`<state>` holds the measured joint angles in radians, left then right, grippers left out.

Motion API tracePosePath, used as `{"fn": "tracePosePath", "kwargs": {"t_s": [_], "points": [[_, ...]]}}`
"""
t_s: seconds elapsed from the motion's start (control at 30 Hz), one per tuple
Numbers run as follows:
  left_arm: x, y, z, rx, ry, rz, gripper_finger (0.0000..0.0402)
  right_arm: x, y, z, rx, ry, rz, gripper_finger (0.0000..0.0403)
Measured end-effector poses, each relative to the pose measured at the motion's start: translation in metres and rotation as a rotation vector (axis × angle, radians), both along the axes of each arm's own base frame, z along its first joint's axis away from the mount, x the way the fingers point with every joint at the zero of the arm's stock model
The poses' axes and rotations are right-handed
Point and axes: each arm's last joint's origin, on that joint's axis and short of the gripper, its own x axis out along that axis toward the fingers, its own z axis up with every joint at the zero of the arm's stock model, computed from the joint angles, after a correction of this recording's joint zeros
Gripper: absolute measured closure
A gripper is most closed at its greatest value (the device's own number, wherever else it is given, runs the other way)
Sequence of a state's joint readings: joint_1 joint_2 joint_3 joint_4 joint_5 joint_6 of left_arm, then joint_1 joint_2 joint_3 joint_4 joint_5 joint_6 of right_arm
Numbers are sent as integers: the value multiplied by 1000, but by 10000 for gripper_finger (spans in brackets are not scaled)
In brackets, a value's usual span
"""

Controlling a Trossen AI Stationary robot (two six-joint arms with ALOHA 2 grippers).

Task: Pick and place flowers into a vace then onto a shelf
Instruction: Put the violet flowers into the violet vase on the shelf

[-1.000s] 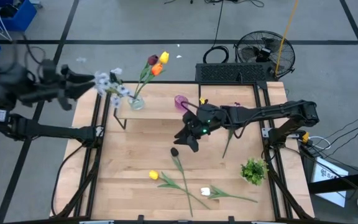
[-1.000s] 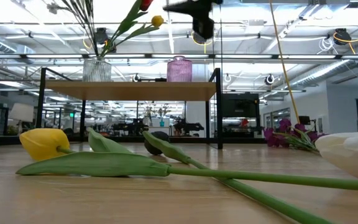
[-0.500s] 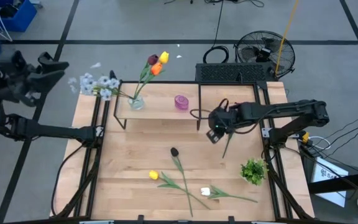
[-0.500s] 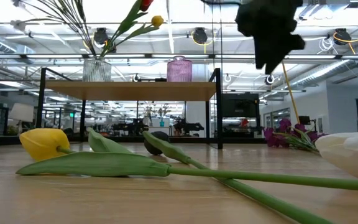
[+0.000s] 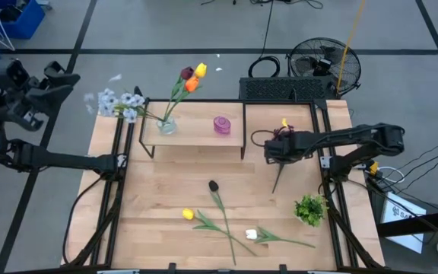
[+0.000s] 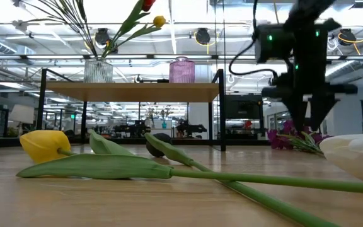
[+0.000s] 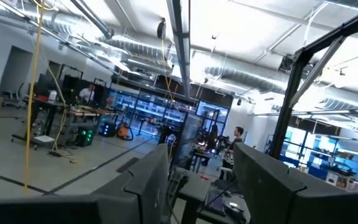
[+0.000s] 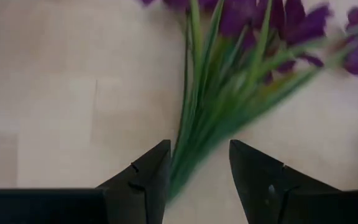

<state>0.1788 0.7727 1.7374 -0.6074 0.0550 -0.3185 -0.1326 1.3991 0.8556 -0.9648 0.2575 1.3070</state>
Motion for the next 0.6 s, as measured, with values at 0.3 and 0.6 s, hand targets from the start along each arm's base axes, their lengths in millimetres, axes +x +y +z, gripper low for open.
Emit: {"fn": "tracePosePath", "kwargs": {"t_s": [0.3, 0.6], "points": [[0, 0, 1, -31, -14, -9, 215, -17, -19, -49, -79, -166, -168, 249], [0, 0, 1, -47, -16, -16, 215, -24, -17, -59, -150, -201, -88, 372]]}}
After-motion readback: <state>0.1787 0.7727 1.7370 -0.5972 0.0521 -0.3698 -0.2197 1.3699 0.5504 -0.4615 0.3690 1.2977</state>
